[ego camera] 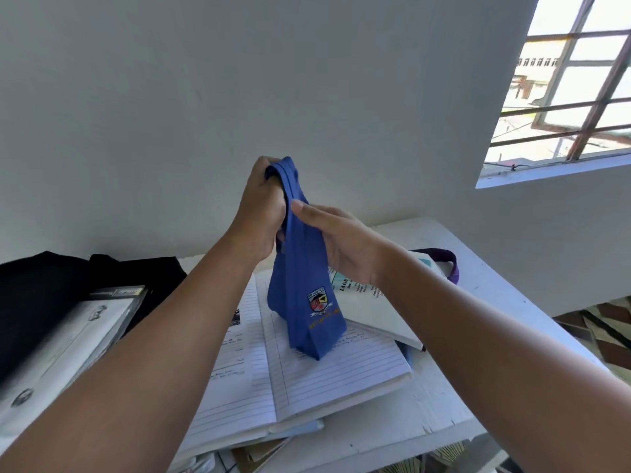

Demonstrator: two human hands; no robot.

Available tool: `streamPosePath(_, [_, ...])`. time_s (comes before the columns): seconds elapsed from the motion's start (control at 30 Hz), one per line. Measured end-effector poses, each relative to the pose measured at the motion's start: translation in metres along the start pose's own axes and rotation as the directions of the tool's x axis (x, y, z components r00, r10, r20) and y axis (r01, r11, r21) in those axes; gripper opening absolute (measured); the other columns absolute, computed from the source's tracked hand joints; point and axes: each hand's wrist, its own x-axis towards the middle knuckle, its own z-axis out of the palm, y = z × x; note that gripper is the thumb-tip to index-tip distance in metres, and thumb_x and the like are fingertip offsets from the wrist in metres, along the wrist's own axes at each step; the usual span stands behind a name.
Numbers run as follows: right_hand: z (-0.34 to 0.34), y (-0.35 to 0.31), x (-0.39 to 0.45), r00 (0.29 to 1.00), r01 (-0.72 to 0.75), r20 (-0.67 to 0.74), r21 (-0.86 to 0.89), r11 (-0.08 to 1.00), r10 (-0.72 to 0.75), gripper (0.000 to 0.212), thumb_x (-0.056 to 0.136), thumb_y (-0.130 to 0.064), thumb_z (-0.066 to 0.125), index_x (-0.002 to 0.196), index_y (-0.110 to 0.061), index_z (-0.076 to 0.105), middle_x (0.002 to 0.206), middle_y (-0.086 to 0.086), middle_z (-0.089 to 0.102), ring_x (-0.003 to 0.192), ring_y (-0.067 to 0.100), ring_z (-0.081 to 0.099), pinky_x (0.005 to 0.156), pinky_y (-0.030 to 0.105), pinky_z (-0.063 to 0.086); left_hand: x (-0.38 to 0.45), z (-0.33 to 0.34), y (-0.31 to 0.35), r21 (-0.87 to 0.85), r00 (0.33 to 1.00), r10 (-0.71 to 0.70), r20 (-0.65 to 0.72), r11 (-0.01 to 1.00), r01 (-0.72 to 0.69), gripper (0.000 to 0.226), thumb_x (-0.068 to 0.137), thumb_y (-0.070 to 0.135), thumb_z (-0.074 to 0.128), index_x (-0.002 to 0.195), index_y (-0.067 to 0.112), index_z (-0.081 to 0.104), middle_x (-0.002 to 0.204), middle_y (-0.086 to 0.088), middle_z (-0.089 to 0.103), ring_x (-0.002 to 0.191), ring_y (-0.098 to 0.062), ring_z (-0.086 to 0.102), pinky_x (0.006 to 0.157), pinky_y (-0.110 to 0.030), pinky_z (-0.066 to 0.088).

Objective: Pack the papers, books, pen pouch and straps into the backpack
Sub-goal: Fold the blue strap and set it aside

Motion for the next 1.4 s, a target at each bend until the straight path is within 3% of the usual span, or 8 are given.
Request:
streamPosePath(0.3, [-0.012,-0.01,0.008,0.939,0.127,-0.324,0.019,0.992,-0.114,0.023,0.103,-0.036,0.064,0.094,-0.015,0.067,0.075,-0.001,0.063,0.064,0.014,0.055,0.056,0.025,0.045,0.009,-0.026,0.004,0.261,0.983,0.129,0.13,0.952,-0.16,0.029,0.095,-0.002,0.037,0.109,0.016,0.055,0.084,0.003,0.057,0.066,-0.009,0.046,0.067,-0.027,0.039])
streamPosePath(0.53, [-0.015,-0.027,0.014,0.877,0.163,-0.462,0.021,0.986,-0.135,0.029,0.104,-0.033,0.064,0.085,-0.012,0.063,0.065,0.004,0.051,0.045,0.015,0.037,0.052,0.031,0.037,0.015,-0.054,-0.026,0.727,0.9,0.154,0.408,0.542,-0.422,0.037,0.1,-0.001,0.047,0.128,0.023,0.053,0.111,-0.005,0.045,0.083,-0.006,0.05,0.076,-0.019,0.039])
streamPosePath(0.7, [-0.012,-0.028,0.015,0.903,0.101,-0.419,-0.012,0.995,-0.097,0.026,0.106,-0.032,0.06,0.094,-0.01,0.065,0.076,0.01,0.071,0.045,0.014,0.041,0.052,0.029,0.04,0.007,-0.061,-0.028,0.665,0.919,0.272,0.284,0.635,-0.393,0.033,0.099,0.003,0.055,0.124,0.024,0.057,0.115,-0.003,0.055,0.091,0.002,0.057,0.079,-0.007,0.041])
streamPosePath(0.83, [-0.011,-0.015,0.021,0.894,0.104,-0.432,-0.065,0.992,-0.122,0.025,0.101,-0.031,0.069,0.085,-0.013,0.065,0.066,0.004,0.058,0.049,0.014,0.045,0.056,0.033,0.04,-0.008,-0.05,-0.025,0.503,0.92,0.233,0.316,0.78,-0.371,0.046,0.095,0.017,0.07,0.132,0.037,0.051,0.12,0.001,0.058,0.097,-0.007,0.067,0.084,-0.023,0.054])
streamPosePath(1.07, [-0.008,-0.01,0.024,0.884,0.083,-0.457,-0.06,0.995,-0.101,0.023,0.102,-0.029,0.067,0.088,-0.011,0.066,0.077,0.009,0.072,0.059,0.02,0.058,0.058,0.032,0.048,-0.02,-0.044,-0.029,0.561,0.813,0.473,0.339,0.592,-0.578,0.012,0.091,0.007,0.06,0.1,0.014,0.063,0.115,-0.001,0.057,0.092,-0.018,0.065,0.08,-0.043,0.056])
streamPosePath(1.17, [-0.011,-0.014,0.022,0.88,0.073,-0.473,0.03,0.997,-0.05,0.022,0.104,-0.031,0.064,0.093,-0.012,0.066,0.087,0.009,0.077,0.051,0.016,0.053,0.05,0.028,0.045,-0.025,-0.05,-0.033,0.623,0.79,0.458,0.407,0.494,-0.607,0.013,0.088,0.005,0.063,0.094,0.015,0.068,0.132,0.001,0.052,0.101,-0.014,0.062,0.078,-0.04,0.055])
streamPosePath(1.33, [-0.009,-0.019,0.021,0.905,0.072,-0.424,0.082,0.994,-0.031,0.019,0.105,-0.029,0.063,0.098,-0.012,0.065,0.09,0.01,0.079,0.084,0.028,0.057,0.058,0.03,0.046,-0.03,-0.048,-0.045,0.646,0.706,0.429,0.564,0.303,-0.7,0.014,0.09,0.021,0.061,0.093,0.019,0.075,0.144,-0.006,0.049,0.116,-0.032,0.057,0.089,-0.043,0.049])
streamPosePath(1.4, [-0.002,-0.021,0.02,0.93,0.063,-0.367,0.082,0.995,-0.029,0.018,0.104,-0.028,0.064,0.097,-0.011,0.066,0.092,0.012,0.079,0.089,0.03,0.06,0.057,0.03,0.049,-0.029,-0.044,-0.05,0.659,0.74,0.384,0.552,0.342,-0.67,0.015,0.087,0.02,0.065,0.096,0.023,0.078,0.144,-0.006,0.049,0.113,-0.031,0.058,0.092,-0.04,0.048])
